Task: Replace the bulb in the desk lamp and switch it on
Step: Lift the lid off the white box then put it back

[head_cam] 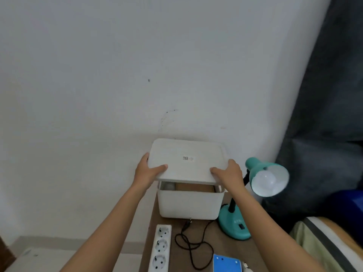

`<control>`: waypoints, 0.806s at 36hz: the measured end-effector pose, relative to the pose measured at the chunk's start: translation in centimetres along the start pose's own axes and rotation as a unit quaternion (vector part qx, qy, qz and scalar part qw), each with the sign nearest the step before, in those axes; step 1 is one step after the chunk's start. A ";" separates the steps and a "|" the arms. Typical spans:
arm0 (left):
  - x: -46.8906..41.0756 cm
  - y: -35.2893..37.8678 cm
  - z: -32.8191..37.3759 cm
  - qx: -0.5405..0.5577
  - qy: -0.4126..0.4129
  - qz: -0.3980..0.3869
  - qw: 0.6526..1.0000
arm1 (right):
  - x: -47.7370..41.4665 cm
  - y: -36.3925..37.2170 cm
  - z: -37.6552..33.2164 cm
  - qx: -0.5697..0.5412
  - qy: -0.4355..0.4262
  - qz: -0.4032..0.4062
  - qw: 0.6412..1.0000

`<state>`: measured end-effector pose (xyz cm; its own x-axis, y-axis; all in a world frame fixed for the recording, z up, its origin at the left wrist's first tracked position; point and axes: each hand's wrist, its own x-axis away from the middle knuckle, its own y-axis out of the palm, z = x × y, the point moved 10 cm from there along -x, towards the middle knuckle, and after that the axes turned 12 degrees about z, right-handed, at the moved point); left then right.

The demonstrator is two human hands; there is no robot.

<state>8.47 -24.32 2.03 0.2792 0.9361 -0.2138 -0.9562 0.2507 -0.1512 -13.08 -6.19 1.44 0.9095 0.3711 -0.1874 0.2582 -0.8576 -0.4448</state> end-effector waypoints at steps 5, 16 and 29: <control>5.2 -2.0 2.6 0.002 0.013 -0.010 1.000 | 4.3 -5.1 -0.5 -0.019 0.009 0.022 1.000; 20.5 -1.0 -0.9 -0.002 -0.028 -0.078 0.997 | 16.6 -15.2 9.1 0.058 0.088 0.049 0.993; 33.8 -1.6 -9.8 -0.094 -0.098 -0.105 0.985 | 27.0 -17.6 21.1 0.137 0.192 -0.012 0.972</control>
<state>20.33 4.48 -14.45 0.4300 0.9024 0.0294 -0.8405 0.4120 -0.3520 0.10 26.42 -14.32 0.9724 0.1847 0.1427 0.2322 -0.7044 -0.6707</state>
